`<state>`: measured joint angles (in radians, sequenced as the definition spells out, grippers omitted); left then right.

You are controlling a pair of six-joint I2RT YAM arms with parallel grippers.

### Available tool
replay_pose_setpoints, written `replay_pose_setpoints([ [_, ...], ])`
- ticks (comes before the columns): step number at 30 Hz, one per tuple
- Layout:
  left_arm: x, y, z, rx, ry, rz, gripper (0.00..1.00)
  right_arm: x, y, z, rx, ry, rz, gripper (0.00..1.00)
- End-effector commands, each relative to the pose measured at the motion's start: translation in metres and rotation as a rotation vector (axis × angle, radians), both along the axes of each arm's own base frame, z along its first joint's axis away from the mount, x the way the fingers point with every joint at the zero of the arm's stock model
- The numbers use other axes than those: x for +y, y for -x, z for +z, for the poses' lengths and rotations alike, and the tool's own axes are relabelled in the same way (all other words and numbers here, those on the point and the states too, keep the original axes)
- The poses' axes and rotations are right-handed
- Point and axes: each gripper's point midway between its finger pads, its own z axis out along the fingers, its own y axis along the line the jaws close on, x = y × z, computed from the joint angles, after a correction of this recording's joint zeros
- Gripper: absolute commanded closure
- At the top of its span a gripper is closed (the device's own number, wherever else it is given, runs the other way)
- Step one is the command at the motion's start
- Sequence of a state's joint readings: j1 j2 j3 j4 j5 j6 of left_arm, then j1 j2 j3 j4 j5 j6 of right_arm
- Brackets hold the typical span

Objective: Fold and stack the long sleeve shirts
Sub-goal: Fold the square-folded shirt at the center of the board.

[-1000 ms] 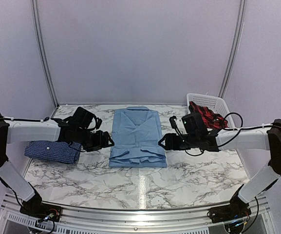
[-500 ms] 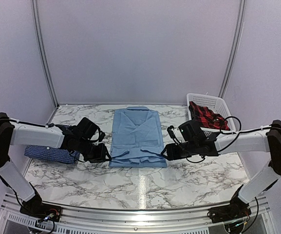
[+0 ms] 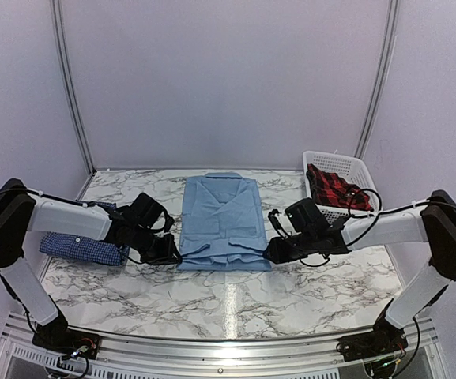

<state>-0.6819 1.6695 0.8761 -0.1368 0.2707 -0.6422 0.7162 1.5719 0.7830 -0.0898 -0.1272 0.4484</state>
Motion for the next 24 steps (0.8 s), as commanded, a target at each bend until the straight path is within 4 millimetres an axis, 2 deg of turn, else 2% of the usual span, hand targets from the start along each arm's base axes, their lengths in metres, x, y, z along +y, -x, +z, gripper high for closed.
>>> replay_pose_setpoints([
  [1,-0.014,-0.014,0.012,-0.04,0.044,-0.004,0.86,0.013,-0.012,0.013,-0.035,-0.022,-0.005,0.84],
  [4,-0.016,-0.019,0.019,-0.06,0.051,-0.005,0.92,0.016,-0.017,0.018,-0.046,-0.025,-0.008,0.94],
  [7,-0.018,-0.024,0.027,-0.088,0.056,-0.009,0.95,0.02,-0.024,0.027,-0.064,-0.032,-0.014,0.99],
  [14,-0.021,-0.036,0.034,-0.108,0.036,-0.02,0.94,0.025,-0.042,0.038,-0.099,-0.005,-0.035,1.0],
  [19,-0.02,-0.039,0.028,-0.089,0.009,-0.027,0.83,0.027,-0.055,0.043,-0.114,-0.003,-0.051,1.0],
  [22,-0.016,-0.038,0.024,-0.08,-0.012,-0.018,0.65,0.026,-0.061,0.045,-0.119,-0.007,-0.062,1.0],
  [24,-0.015,-0.037,0.024,-0.075,-0.014,-0.014,0.61,0.026,-0.064,0.047,-0.125,-0.013,-0.064,1.0],
])
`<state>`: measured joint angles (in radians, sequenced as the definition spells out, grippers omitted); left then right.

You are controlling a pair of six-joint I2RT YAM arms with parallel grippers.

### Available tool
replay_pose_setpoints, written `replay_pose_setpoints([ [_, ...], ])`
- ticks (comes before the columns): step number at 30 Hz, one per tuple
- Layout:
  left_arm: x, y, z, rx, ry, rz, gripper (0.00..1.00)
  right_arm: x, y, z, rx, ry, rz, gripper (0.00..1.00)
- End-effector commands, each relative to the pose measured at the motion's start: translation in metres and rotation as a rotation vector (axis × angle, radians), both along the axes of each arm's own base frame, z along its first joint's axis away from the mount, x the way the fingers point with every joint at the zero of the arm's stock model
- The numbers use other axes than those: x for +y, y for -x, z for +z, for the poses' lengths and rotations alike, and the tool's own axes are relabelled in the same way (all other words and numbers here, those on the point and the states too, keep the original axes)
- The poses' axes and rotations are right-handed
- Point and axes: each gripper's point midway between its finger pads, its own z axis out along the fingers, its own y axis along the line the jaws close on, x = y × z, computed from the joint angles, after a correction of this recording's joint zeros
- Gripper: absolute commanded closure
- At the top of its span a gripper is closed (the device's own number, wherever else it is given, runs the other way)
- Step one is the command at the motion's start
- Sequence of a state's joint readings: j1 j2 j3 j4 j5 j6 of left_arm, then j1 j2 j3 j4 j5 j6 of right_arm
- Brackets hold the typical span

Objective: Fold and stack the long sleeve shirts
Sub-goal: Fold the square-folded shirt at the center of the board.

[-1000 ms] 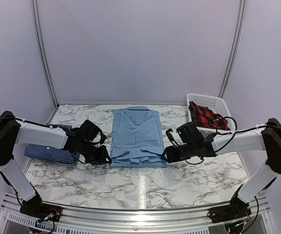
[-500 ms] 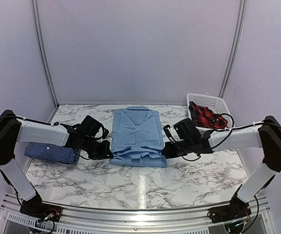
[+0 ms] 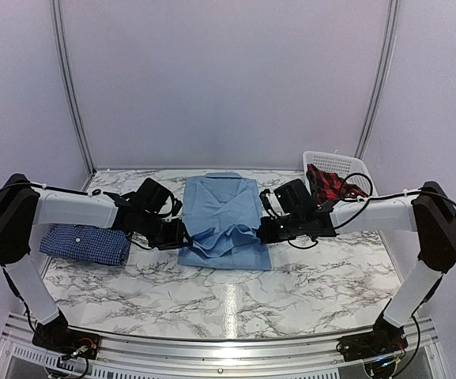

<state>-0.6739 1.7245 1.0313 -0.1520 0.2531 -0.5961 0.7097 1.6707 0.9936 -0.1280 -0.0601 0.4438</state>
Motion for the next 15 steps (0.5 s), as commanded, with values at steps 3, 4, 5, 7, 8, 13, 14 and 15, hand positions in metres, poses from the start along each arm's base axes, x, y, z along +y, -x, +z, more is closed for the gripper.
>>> replay_pose_setpoints([
  [3,0.011,0.0,-0.004,0.013,-0.051,0.015,0.6,0.002,-0.016,0.013,-0.037,-0.004,-0.016,1.0],
  [4,0.012,-0.001,-0.003,0.008,-0.055,0.02,0.6,0.002,-0.017,0.013,-0.038,-0.004,-0.017,1.0],
  [5,0.012,-0.003,-0.003,0.003,-0.057,0.024,0.61,0.002,-0.018,0.013,-0.038,-0.002,-0.017,1.0],
  [7,0.012,-0.006,-0.003,0.002,-0.058,0.021,0.62,0.003,-0.019,0.013,-0.04,-0.001,-0.015,1.0],
  [8,0.011,-0.008,-0.002,-0.001,-0.058,0.019,0.62,0.003,-0.02,0.013,-0.042,0.0,-0.015,1.0],
  [13,0.007,-0.016,-0.003,-0.012,-0.064,0.014,0.68,0.0,-0.026,0.013,-0.047,-0.001,-0.031,1.0],
  [14,0.006,-0.018,-0.003,-0.013,-0.062,0.014,0.7,-0.001,-0.028,0.013,-0.049,-0.004,-0.035,1.0],
  [15,0.004,-0.021,-0.003,-0.014,-0.062,0.013,0.71,-0.002,-0.03,0.013,-0.05,-0.006,-0.038,1.0],
])
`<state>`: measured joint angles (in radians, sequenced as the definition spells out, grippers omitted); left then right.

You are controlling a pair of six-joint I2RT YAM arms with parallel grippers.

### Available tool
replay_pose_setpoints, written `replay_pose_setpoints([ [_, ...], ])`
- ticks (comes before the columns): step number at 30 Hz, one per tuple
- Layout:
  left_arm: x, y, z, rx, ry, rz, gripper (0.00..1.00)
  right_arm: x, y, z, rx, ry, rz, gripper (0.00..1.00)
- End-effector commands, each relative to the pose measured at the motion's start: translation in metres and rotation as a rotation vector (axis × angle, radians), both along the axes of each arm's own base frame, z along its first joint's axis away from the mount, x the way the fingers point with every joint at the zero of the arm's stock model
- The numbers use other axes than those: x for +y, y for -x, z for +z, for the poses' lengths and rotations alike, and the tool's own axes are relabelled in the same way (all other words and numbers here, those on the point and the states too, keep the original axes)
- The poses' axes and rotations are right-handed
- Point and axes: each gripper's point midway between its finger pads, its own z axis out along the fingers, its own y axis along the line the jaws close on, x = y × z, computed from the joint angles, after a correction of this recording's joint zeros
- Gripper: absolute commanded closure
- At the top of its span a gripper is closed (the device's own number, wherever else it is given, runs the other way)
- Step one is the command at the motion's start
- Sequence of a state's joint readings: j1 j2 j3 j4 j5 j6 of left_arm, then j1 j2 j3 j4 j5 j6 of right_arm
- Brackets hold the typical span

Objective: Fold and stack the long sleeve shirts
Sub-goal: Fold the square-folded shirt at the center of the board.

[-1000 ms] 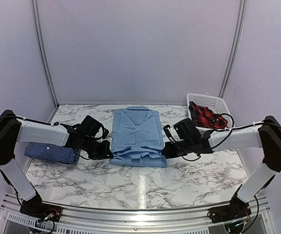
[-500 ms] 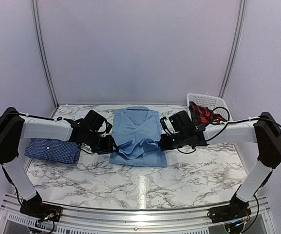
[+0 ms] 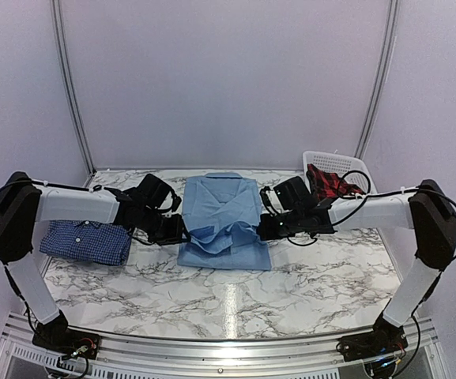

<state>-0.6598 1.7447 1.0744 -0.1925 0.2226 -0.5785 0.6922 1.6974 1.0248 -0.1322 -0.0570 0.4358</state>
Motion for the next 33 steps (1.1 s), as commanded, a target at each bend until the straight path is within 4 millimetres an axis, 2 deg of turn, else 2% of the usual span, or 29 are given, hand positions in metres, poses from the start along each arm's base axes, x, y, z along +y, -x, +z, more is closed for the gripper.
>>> replay_pose_setpoints([
  [1,-0.003,-0.013,-0.004,-0.007,-0.027,-0.007,0.74,-0.001,-0.021,0.013,-0.047,-0.013,-0.029,1.0],
  [5,-0.008,-0.031,0.0,-0.031,-0.023,0.011,0.89,-0.003,-0.034,0.015,-0.062,-0.018,-0.047,1.0],
  [7,-0.006,-0.047,0.007,-0.06,-0.026,0.048,0.96,-0.005,-0.042,0.013,-0.066,-0.017,-0.06,1.0],
  [11,0.004,-0.078,0.013,-0.108,-0.045,0.123,1.0,-0.011,-0.062,0.006,-0.066,-0.011,-0.09,1.0],
  [14,0.008,-0.091,0.008,-0.116,-0.064,0.149,1.0,-0.011,-0.076,0.005,-0.078,-0.009,-0.102,1.0],
  [16,0.009,-0.095,0.0,-0.107,-0.072,0.148,0.93,-0.01,-0.085,0.005,-0.085,0.003,-0.102,1.0],
  [17,0.01,-0.096,-0.002,-0.107,-0.08,0.148,0.84,-0.01,-0.089,0.005,-0.087,0.012,-0.102,0.99],
  [18,0.013,-0.097,-0.004,-0.111,-0.094,0.149,0.74,-0.01,-0.092,0.007,-0.089,0.017,-0.1,0.93],
  [20,0.022,-0.099,-0.002,-0.123,-0.113,0.16,0.64,-0.009,-0.096,0.014,-0.101,0.026,-0.094,0.74],
  [21,0.025,-0.101,0.003,-0.133,-0.112,0.164,0.56,-0.01,-0.098,0.019,-0.113,0.032,-0.091,0.62],
  [22,0.029,-0.102,0.007,-0.143,-0.113,0.17,0.48,-0.011,-0.099,0.023,-0.121,0.039,-0.092,0.57],
  [24,0.035,-0.104,0.02,-0.17,-0.112,0.179,0.39,-0.014,-0.1,0.033,-0.14,0.056,-0.099,0.53],
  [26,0.037,-0.104,0.036,-0.196,-0.101,0.189,0.36,-0.014,-0.097,0.043,-0.151,0.052,-0.098,0.52],
  [28,0.036,-0.1,0.051,-0.21,-0.073,0.194,0.41,-0.01,-0.09,0.05,-0.158,0.033,-0.083,0.53],
  [30,0.031,-0.093,0.06,-0.211,-0.042,0.186,0.51,0.003,-0.076,0.054,-0.147,-0.005,-0.034,0.58],
  [33,0.008,-0.075,0.059,-0.178,-0.001,0.128,0.66,0.019,-0.059,0.044,-0.109,-0.041,0.015,0.68],
])
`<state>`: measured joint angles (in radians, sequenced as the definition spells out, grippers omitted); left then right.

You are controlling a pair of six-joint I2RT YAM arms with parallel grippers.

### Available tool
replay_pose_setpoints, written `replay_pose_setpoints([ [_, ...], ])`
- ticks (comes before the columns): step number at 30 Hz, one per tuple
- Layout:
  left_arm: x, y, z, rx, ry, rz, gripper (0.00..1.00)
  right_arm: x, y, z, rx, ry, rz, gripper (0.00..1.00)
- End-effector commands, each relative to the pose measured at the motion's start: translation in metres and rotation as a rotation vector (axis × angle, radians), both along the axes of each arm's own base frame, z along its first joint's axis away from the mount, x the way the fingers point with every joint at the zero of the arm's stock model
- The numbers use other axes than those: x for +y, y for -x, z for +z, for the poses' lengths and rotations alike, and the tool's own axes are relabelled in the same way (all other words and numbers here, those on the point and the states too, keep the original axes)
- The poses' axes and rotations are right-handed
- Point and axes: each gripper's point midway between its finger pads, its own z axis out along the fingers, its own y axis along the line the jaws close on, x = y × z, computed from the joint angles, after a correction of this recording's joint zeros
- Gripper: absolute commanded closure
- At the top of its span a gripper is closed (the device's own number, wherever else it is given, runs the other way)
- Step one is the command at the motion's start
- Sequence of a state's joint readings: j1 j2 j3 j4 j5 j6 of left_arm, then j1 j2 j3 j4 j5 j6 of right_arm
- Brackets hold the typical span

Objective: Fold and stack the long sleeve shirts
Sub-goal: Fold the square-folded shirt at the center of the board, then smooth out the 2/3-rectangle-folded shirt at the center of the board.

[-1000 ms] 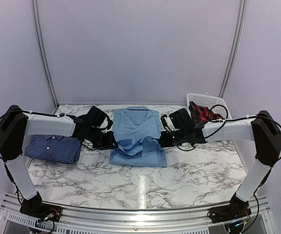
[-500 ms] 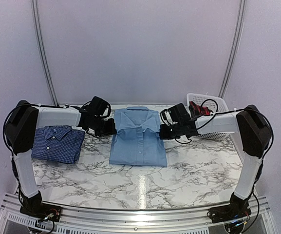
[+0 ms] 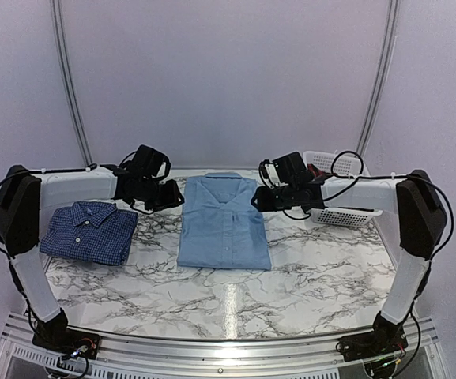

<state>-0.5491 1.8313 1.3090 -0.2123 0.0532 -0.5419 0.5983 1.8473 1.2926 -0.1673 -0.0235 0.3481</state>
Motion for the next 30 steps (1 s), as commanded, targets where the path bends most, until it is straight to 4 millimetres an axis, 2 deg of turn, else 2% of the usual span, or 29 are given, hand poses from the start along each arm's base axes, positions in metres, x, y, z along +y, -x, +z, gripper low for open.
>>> replay_pose_setpoints([
  [1,-0.03,0.031,0.009,0.028,0.049,-0.087,0.69,0.025,0.026,0.005,0.023,-0.064,0.085,0.71],
  [4,-0.048,0.053,-0.011,0.083,0.046,-0.131,0.79,0.031,0.033,-0.013,0.065,-0.084,0.101,0.77],
  [6,-0.052,0.068,-0.028,0.134,0.041,-0.138,0.85,0.03,0.033,-0.025,0.088,-0.095,0.097,0.78],
  [9,-0.048,0.092,-0.051,0.198,0.041,-0.139,0.91,0.021,0.025,-0.041,0.112,-0.115,0.077,0.78],
  [14,-0.036,0.125,-0.084,0.278,0.055,-0.134,0.94,0.003,0.005,-0.06,0.136,-0.114,0.032,0.77],
  [19,-0.026,0.14,-0.103,0.316,0.038,-0.12,0.94,-0.008,-0.013,-0.075,0.163,-0.096,-0.012,0.75],
  [21,-0.025,0.14,-0.103,0.314,0.036,-0.119,0.94,-0.012,-0.018,-0.073,0.165,-0.098,-0.028,0.74],
  [23,-0.026,0.138,-0.097,0.299,0.043,-0.121,0.94,-0.013,-0.021,-0.062,0.149,-0.087,-0.026,0.73],
  [30,-0.034,0.11,-0.045,0.171,0.056,-0.108,0.9,-0.008,-0.008,-0.022,0.078,-0.074,-0.016,0.68],
])
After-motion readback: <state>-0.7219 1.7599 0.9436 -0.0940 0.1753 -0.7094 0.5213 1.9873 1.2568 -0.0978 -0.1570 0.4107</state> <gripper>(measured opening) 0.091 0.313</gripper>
